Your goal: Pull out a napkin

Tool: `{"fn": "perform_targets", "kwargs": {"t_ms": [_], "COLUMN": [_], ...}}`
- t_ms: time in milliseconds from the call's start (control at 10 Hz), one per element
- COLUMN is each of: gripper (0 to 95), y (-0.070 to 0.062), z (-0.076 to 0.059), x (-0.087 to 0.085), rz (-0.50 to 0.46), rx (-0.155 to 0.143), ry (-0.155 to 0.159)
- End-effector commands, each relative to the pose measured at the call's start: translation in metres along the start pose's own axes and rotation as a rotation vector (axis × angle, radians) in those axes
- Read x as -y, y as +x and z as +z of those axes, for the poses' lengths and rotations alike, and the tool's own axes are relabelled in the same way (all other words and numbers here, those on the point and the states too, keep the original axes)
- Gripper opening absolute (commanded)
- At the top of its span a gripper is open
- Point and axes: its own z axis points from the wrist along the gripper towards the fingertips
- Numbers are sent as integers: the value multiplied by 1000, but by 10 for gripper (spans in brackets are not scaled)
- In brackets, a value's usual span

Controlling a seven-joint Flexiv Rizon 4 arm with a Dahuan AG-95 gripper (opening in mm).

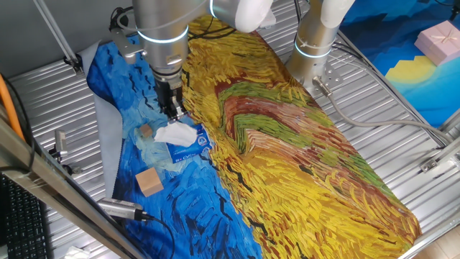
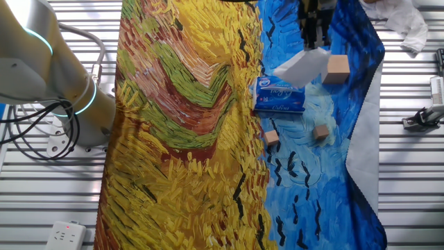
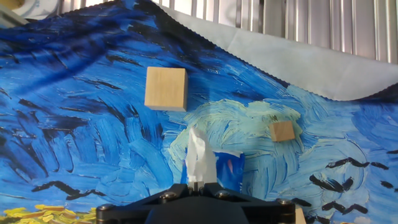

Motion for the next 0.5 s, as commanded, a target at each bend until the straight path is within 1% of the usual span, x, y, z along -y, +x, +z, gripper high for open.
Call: {"fn": "perform_targets", "kwargs": {"t_ms": [100,200,500], "gripper": [0,0,0], "y": [4,7,12], "z": [1,3,6], "x": [-3,-7,-12], "rz": [6,12,20], "rx": [11,20,25], "ry": [5,10,8]}}
